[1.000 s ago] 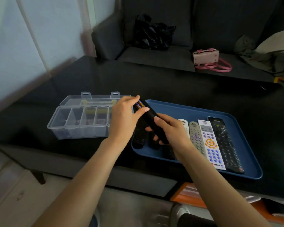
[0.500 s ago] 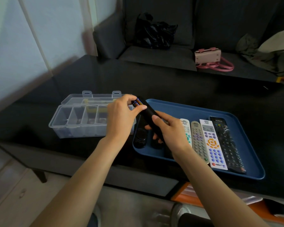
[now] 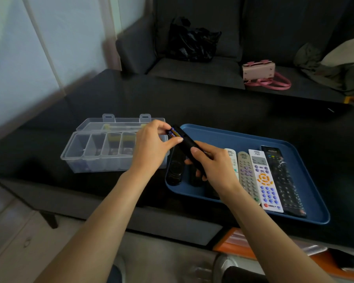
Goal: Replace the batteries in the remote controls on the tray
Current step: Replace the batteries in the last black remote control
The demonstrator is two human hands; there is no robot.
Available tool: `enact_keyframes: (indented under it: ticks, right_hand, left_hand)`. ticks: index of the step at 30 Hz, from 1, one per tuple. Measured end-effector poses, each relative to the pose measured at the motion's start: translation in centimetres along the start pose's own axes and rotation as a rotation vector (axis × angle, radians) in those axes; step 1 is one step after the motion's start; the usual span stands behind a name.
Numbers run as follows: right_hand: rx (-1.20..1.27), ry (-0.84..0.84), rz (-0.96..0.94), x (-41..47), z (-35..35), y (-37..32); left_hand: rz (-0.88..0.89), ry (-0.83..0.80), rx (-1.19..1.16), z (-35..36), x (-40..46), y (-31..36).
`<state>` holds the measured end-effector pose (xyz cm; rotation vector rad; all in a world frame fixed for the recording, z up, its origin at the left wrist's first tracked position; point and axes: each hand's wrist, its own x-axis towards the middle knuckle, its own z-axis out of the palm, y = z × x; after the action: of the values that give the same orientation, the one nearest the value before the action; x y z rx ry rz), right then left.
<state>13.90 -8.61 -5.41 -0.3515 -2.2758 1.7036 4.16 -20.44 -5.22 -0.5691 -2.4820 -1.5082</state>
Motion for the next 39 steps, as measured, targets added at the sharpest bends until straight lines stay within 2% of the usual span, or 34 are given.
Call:
enact_keyframes:
  ticks: [9,13,18,28,32,36,39]
  right_hand:
    - [-0.039,0.011,-0.008,0.3,0.2,0.4]
    - [-0.033,0.017,-0.001,0.6,0.2,0.5]
    - [-0.043,0.04,0.021,0.6,0.4,0.7]
    - [-0.197,0.054,-0.047,0.4,0.3,0.8]
    - [-0.219,0.068,-0.054,0.5,0.5,0.8]
    - [-0.216,0.07,-0.02,0.5,0.9,0.8]
    - [-0.159,0.081,0.037,0.7,0.9,0.7]
  left_hand:
    - [-0.031,-0.037,-0.025,-0.2,0.4,-0.6]
    - [0.041,-0.029,0.02,0.0,0.4,-0.8]
    - [-0.025,-0.056,-0.094,0.2,0.4,-0.9]
    - [0.139,-0.079,0.233,0.3,0.0,-0.6]
    - [0.259,-0.133,0.4,0.6,-0.4,-0.1]
    - [0.28,-0.219,0.572,1.3,-0.5,0.0]
    - [0.274,-0.247,0.568,1.4,-0.6,0.1]
